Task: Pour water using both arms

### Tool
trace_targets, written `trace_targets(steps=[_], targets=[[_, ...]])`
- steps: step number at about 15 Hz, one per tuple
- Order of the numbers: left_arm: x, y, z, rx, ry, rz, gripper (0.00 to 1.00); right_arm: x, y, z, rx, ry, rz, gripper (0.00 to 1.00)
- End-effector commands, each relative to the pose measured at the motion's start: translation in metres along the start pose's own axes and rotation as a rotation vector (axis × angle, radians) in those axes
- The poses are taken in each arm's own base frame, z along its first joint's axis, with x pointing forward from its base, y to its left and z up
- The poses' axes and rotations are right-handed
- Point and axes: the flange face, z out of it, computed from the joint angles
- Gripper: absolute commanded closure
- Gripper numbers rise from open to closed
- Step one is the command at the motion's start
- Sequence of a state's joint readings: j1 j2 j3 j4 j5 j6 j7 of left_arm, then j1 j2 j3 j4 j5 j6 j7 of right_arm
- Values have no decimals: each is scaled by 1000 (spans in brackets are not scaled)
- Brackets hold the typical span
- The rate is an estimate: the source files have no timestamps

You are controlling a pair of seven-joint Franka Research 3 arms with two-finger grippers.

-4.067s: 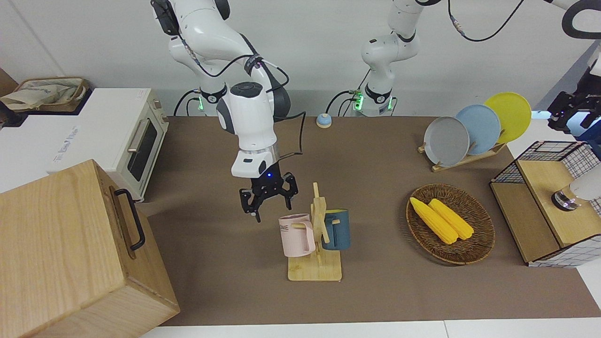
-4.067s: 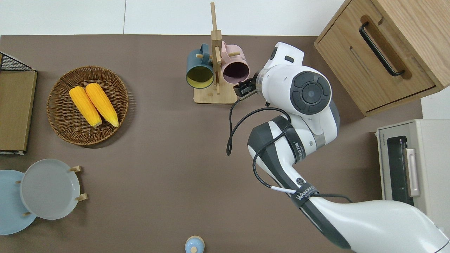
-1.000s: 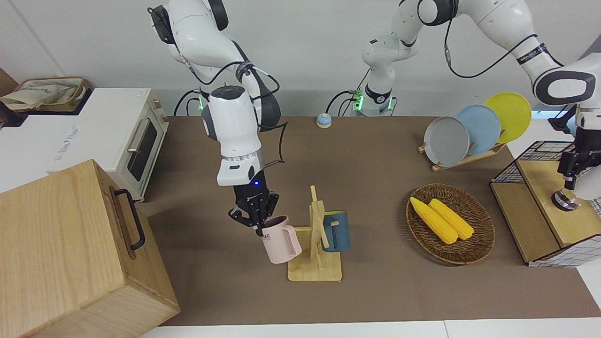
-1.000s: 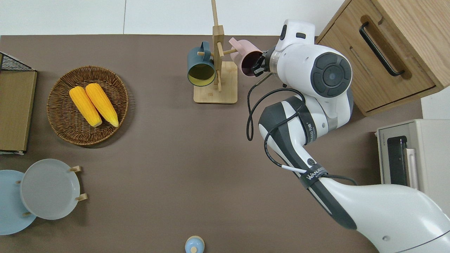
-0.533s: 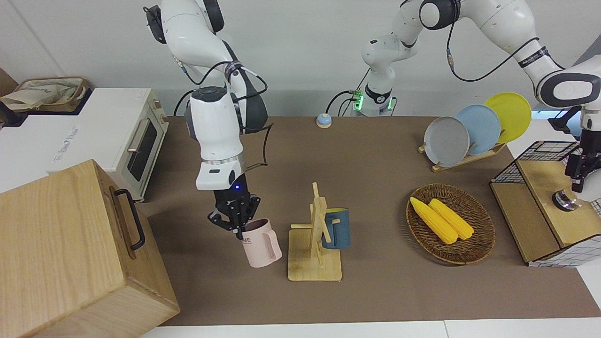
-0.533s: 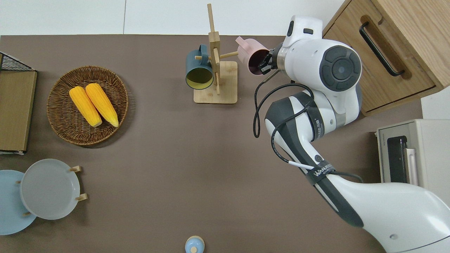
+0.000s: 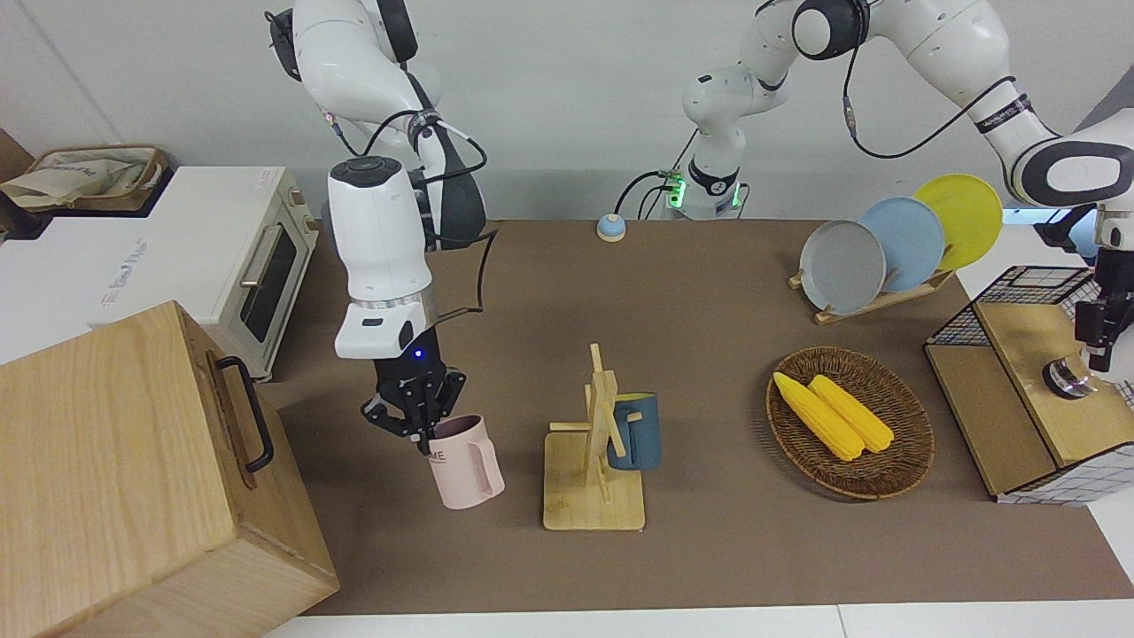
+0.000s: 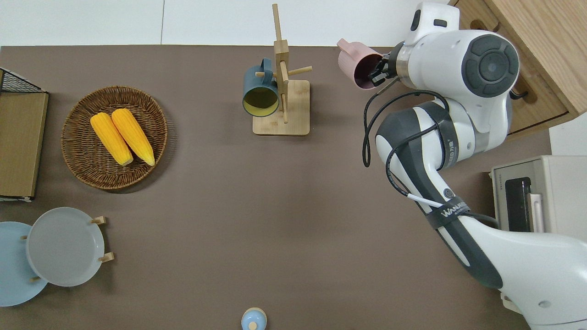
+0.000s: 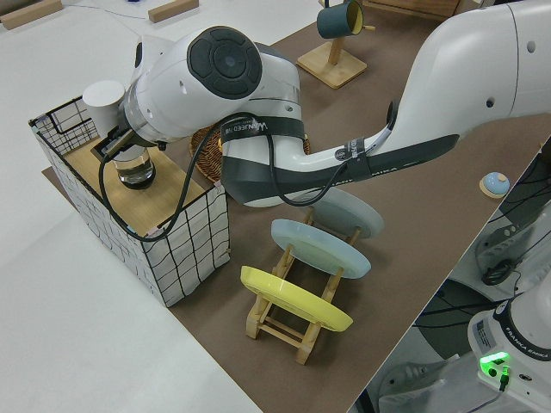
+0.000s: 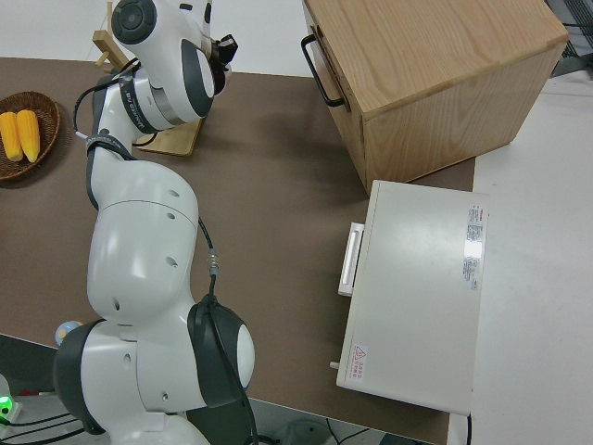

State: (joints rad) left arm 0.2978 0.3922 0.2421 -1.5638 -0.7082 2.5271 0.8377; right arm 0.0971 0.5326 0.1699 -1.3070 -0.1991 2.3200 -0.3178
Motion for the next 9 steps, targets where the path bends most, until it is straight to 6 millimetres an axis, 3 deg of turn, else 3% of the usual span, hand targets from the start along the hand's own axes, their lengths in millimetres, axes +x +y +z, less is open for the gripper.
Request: trace_targets(steps=[1, 3, 5, 9], targets=[[4, -4, 3, 5, 22, -1, 896, -4, 5, -1, 50, -56, 27, 1000], [7, -5, 0, 9, 25, 4, 906, -13, 6, -3, 79, -125, 38, 1000], [15, -8, -11, 14, 32, 11, 942, -22, -9, -18, 105, -242, 37, 1000], [19, -11, -26, 22, -17, 10, 971, -52, -25, -21, 148, -422, 155, 1000]])
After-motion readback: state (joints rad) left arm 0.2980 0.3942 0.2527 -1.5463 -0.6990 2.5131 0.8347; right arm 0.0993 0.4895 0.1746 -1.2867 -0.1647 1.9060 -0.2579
